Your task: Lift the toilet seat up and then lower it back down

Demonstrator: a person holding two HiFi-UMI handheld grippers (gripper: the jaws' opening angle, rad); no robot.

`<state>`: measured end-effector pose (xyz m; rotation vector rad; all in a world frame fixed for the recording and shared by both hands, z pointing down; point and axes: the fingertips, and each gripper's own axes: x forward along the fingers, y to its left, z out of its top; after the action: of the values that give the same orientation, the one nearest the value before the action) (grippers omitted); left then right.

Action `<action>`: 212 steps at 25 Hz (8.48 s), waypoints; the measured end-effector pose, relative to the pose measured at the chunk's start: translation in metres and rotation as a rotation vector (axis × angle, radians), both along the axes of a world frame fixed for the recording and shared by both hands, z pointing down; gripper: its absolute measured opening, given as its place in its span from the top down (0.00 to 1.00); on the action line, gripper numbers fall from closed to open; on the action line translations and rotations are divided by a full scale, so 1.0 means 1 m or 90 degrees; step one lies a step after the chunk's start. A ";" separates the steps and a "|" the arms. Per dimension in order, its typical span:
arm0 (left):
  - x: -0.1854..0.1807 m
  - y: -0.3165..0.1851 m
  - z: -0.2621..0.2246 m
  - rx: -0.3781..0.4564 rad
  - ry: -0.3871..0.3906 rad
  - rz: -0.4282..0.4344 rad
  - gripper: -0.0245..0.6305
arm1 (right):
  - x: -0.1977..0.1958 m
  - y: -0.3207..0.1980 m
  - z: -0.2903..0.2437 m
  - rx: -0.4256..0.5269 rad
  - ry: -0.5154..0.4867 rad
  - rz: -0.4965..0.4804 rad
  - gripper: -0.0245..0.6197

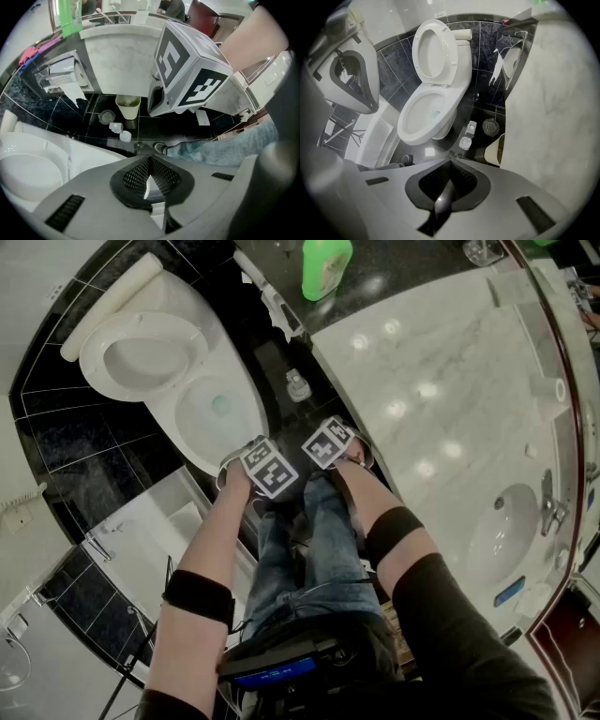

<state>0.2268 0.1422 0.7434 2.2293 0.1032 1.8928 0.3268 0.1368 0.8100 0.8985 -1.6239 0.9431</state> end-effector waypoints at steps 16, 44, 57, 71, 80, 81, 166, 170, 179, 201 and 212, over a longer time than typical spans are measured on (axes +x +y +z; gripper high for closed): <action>-0.057 -0.007 -0.139 0.109 0.136 -0.241 0.95 | -0.047 -0.014 -0.146 0.148 -0.047 0.017 0.95; -0.346 -0.019 -0.404 0.553 0.431 -0.745 0.95 | -0.177 -0.016 -0.447 0.556 -0.234 0.083 0.95; -0.379 -0.017 -0.395 0.533 0.430 -0.692 0.95 | -0.240 -0.012 -0.443 0.550 -0.245 0.078 0.95; -0.370 -0.039 -0.387 0.496 0.430 -0.654 0.95 | -0.293 -0.019 -0.444 0.525 -0.265 0.034 0.95; -0.347 -0.064 -0.373 0.510 0.401 -0.685 0.95 | -0.291 -0.039 -0.435 0.496 -0.304 -0.023 0.95; -0.344 -0.068 -0.373 0.516 0.397 -0.684 0.95 | -0.290 -0.043 -0.433 0.496 -0.311 -0.029 0.95; -0.458 -0.569 0.062 0.474 -0.047 -0.051 0.57 | -0.513 -0.376 -0.098 0.329 -0.347 -0.025 0.95; -0.458 -0.569 0.065 0.459 -0.054 -0.026 0.59 | -0.513 -0.374 -0.092 0.323 -0.350 -0.018 0.95; -0.459 -0.570 0.079 0.429 -0.043 -0.059 0.65 | -0.513 -0.376 -0.086 0.319 -0.352 -0.014 0.95; -0.463 -0.572 0.069 0.469 -0.072 -0.021 0.66 | -0.506 -0.367 -0.091 0.321 -0.342 -0.018 0.95; -0.474 -0.524 0.020 0.486 -0.102 0.009 0.71 | -0.484 -0.344 -0.127 0.334 -0.331 -0.028 0.95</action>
<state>-0.2474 -0.3822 0.7636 2.4646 -0.7513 2.3866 -0.1572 -0.2073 0.6831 1.0081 -2.3986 0.7637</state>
